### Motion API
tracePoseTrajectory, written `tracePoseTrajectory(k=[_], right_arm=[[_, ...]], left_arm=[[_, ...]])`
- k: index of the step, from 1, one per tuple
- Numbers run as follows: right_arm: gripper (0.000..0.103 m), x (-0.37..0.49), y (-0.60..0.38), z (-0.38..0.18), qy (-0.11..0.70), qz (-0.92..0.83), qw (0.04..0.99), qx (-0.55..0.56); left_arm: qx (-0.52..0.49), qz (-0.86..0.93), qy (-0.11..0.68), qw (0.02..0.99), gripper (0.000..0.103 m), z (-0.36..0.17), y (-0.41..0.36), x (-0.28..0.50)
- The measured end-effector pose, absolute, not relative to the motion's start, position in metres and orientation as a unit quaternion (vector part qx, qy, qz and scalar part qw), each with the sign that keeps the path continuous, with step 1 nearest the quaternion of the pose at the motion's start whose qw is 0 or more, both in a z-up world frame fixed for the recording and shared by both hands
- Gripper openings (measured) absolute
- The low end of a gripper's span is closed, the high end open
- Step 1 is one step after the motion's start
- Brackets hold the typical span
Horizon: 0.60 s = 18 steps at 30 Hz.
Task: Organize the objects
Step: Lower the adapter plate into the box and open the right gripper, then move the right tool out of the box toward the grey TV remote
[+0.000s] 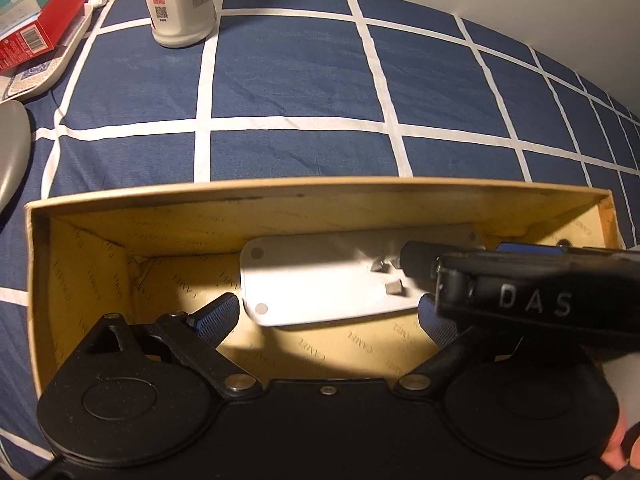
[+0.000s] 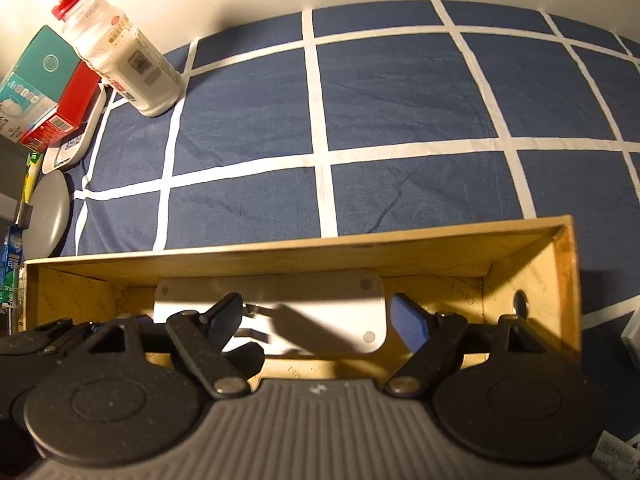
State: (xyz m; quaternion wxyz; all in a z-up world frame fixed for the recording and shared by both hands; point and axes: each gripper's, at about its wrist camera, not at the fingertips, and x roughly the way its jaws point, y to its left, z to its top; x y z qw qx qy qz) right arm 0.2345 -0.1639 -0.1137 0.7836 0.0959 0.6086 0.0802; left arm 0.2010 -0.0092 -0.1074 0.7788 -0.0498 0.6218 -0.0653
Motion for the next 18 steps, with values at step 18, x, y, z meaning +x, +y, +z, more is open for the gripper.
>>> tracePoseTrajectory(k=[18], right_arm=[[0.083,0.17,-0.194,-0.034,0.557,0.063,0.82,0.11]], left_arm=[[-0.032,-0.072,0.579,0.811,0.096,-0.038,-0.032,0.136]])
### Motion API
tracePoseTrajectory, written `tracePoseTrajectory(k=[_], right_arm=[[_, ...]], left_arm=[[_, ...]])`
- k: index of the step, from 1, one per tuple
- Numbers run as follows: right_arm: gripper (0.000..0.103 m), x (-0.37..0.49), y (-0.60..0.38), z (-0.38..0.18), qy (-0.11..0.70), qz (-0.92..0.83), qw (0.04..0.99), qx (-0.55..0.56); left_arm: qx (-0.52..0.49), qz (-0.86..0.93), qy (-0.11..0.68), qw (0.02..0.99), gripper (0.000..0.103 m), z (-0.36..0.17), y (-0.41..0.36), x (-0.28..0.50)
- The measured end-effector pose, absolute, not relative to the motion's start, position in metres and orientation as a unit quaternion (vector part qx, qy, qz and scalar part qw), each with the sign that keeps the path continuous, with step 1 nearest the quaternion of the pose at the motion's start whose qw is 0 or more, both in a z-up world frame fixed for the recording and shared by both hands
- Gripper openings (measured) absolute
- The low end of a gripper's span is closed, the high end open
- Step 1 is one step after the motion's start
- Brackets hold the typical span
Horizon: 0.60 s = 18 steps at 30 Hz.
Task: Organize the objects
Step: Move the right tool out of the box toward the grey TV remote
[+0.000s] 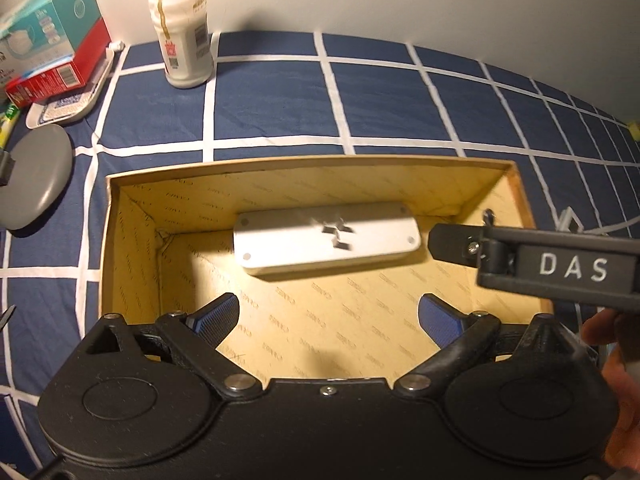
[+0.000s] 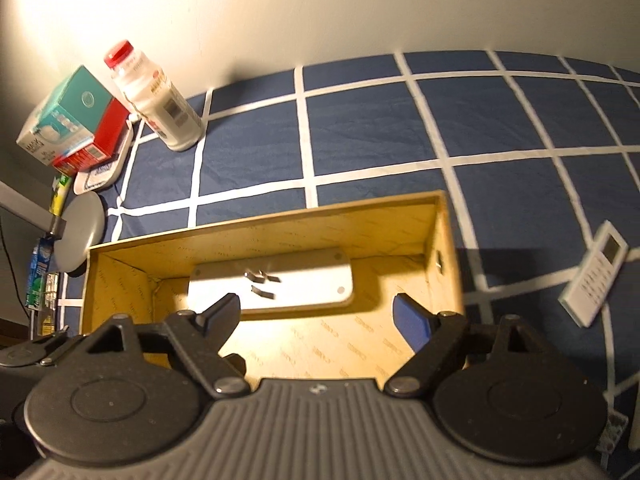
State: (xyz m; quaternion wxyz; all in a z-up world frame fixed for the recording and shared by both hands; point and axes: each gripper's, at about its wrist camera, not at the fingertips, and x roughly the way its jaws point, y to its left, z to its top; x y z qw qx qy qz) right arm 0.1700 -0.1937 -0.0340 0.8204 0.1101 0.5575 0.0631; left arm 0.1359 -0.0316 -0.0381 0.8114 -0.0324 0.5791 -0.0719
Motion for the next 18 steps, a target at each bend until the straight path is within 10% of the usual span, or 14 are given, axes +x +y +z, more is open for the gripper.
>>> tracePoseTrajectory(k=[18], right_arm=[[0.103,0.066,-0.259,0.017,0.509,0.013,0.847,0.152]], left_arm=[[0.006,-0.122,0.541,0.832,0.103,0.01,-0.089,0.057]])
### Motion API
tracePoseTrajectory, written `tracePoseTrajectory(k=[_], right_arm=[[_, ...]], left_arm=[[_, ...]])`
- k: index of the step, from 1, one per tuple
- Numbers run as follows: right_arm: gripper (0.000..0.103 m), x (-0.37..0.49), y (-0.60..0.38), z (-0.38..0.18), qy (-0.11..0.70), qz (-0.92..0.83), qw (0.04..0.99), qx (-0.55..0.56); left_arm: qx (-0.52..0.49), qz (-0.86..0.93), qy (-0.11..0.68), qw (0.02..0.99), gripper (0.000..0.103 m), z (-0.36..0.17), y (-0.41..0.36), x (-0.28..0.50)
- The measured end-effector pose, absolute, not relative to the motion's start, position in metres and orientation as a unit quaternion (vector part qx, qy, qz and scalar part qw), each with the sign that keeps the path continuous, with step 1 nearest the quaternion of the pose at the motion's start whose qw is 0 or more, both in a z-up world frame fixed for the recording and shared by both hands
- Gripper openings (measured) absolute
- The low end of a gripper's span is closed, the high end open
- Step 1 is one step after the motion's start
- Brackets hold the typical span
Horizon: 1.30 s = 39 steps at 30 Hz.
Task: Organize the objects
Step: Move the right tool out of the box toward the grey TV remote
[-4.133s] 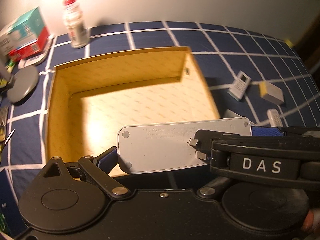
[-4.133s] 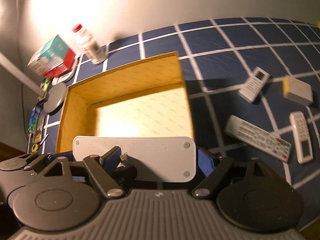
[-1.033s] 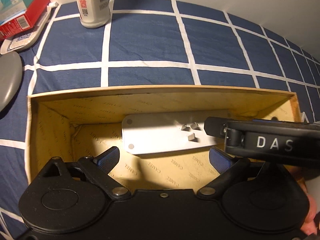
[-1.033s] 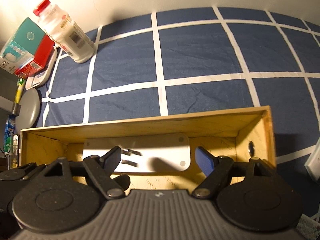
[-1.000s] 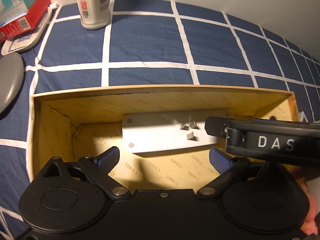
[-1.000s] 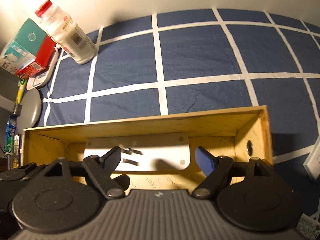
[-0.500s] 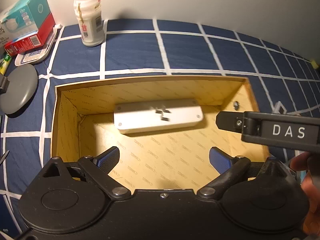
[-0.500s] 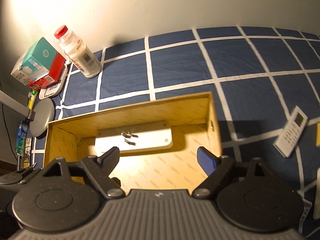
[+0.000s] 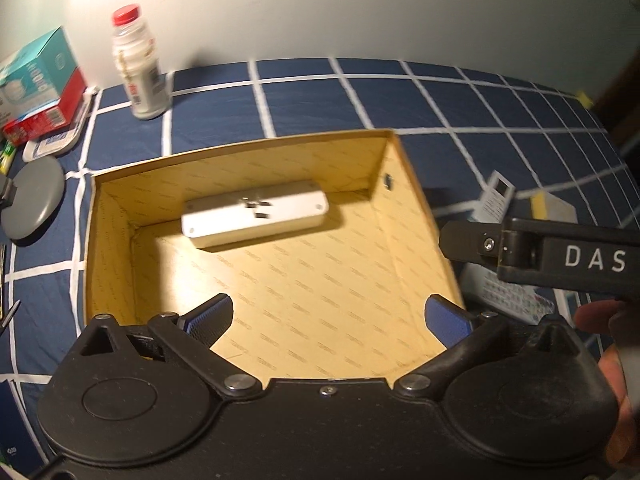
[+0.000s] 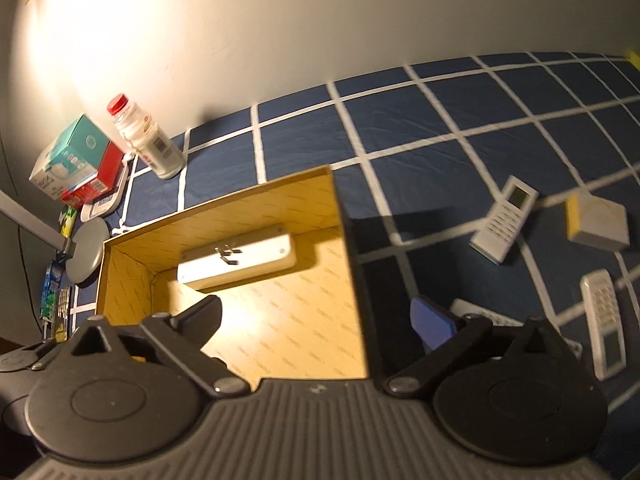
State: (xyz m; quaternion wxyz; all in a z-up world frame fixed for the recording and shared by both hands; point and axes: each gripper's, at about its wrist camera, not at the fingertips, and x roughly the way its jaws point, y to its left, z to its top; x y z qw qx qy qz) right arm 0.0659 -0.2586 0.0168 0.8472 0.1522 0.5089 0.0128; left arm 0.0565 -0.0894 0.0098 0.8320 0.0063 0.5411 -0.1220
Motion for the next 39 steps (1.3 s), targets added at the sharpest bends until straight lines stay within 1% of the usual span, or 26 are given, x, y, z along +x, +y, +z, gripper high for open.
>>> tracePoseTrajectory(k=[9,17,29,39], right_arm=[[0.103,0.011,-0.301,0.02,0.493,-0.052,0.847,0.191],[0.103,-0.02,-0.344,0.014,0.486,-0.103,0.838,0.227],[0.103,-0.026,-0.413,-0.012,0.494,-0.141,0.816,0.264],[0.103,-0.009,-0.455,-0.053,0.523,-0.138,0.787,0.298]], left_arm=[[0.054,-0.182,0.531,0.826,0.103,0.012,-0.133,0.027],[0.078,-0.231,0.528,0.814,0.103,0.01,-0.177,0.021],[0.11,-0.258,0.545,0.79,0.103,-0.017,-0.247,0.04],[0.131,-0.262,0.572,0.766,0.103,-0.055,-0.291,0.061]])
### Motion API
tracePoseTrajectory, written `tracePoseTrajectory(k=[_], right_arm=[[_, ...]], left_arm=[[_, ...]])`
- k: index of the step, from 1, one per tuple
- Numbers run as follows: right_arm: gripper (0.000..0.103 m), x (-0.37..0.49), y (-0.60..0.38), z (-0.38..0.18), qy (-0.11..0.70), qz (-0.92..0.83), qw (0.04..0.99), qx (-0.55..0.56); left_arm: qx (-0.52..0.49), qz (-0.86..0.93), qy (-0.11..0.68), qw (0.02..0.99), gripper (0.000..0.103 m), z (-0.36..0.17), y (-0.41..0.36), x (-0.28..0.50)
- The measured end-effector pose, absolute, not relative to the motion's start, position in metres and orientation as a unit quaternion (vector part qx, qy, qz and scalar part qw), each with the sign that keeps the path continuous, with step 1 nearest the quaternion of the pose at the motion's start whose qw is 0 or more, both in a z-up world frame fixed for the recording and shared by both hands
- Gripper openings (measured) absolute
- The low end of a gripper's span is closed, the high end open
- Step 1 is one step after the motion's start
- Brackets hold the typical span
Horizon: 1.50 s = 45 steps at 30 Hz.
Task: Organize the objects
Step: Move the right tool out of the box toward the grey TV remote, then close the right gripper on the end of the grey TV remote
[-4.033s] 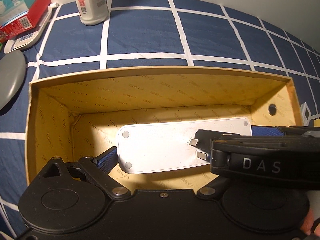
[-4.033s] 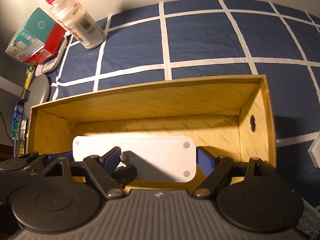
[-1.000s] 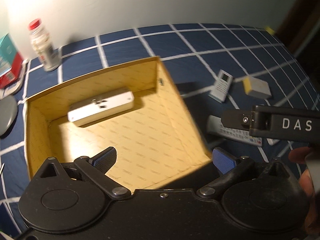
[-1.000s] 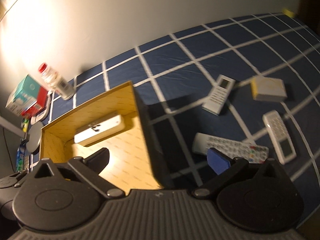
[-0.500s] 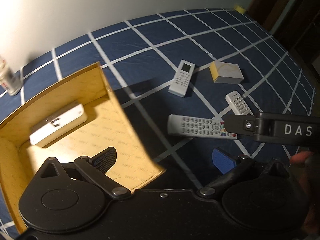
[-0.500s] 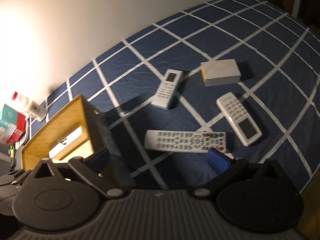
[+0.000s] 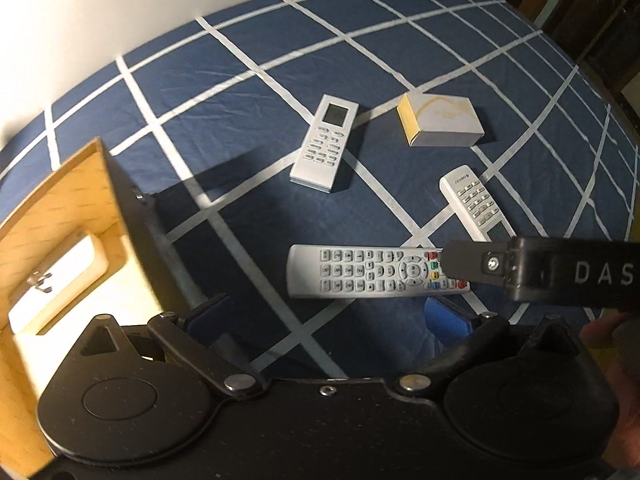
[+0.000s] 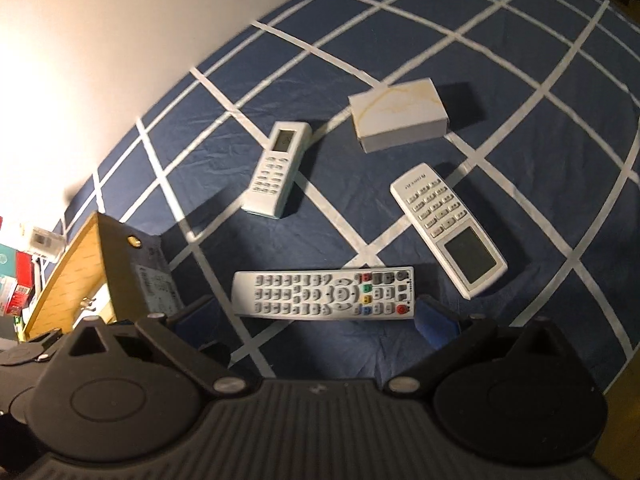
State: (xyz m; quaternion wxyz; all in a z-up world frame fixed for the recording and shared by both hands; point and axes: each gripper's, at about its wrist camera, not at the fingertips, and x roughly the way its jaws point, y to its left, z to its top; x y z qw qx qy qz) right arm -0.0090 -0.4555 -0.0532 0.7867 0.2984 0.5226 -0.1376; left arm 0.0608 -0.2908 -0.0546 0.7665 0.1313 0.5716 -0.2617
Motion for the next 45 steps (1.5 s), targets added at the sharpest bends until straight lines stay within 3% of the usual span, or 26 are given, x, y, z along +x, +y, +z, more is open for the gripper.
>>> tracePoseTrajectory(k=[15,37,45], right_arm=[[0.103,0.007,-0.476,-0.123,0.564,-0.14,0.743,0.331],[0.103,0.032,-0.478,-0.16,0.597,-0.144,0.72,0.324],[0.095,0.034,-0.476,-0.166,0.604,-0.147,0.722,0.304]], left_arm=[[0.142,-0.261,0.623,0.724,0.103,-0.115,-0.313,0.083],[0.141,-0.28,0.655,0.687,0.103,-0.156,-0.328,0.104],[0.149,-0.278,0.655,0.686,0.103,-0.161,-0.331,0.102]])
